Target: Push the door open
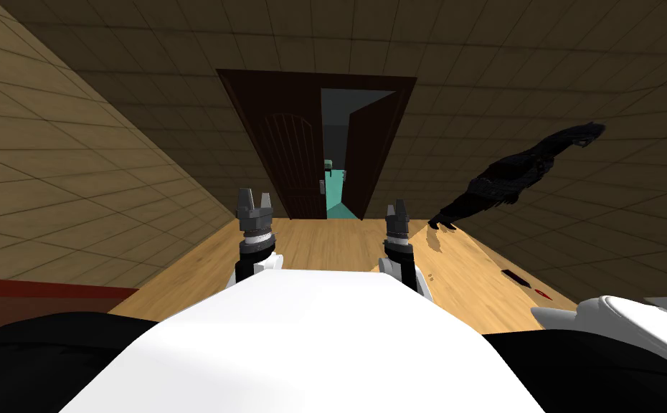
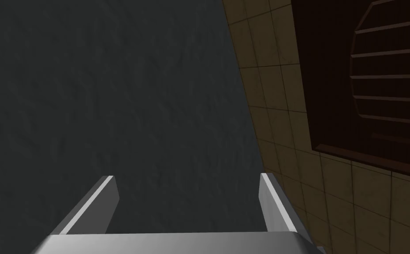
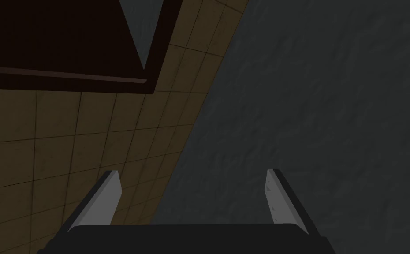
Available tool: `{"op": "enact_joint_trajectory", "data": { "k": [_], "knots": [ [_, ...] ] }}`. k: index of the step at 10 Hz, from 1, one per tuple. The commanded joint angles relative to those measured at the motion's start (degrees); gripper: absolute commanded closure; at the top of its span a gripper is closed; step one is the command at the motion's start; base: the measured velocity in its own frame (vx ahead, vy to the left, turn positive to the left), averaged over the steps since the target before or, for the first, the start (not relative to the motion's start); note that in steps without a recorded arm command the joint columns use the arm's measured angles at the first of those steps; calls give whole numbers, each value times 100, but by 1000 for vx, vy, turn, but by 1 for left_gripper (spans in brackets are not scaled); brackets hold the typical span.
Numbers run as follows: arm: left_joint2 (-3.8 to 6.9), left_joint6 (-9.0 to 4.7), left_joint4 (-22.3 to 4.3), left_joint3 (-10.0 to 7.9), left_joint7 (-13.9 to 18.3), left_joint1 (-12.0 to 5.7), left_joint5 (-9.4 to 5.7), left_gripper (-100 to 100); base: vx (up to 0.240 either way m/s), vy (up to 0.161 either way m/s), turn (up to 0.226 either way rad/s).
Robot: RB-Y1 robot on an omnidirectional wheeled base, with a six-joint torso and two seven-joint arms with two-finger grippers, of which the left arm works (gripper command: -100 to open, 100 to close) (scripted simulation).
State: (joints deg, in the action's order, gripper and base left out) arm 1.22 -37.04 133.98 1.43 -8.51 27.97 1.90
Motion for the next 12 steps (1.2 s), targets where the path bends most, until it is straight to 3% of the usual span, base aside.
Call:
{"op": "enact_joint_trajectory", "data": {
  "k": [1,7,12],
  "knots": [
    [44,20,-202,-21,2,-117,-16,-100,85,48,-4],
    [158,89,-893,-95,7,-518,-69,-100,87,-6,3],
    [262,178,-1796,-190,14,-1041,-139,-100,111,8,3]
  ]
}}
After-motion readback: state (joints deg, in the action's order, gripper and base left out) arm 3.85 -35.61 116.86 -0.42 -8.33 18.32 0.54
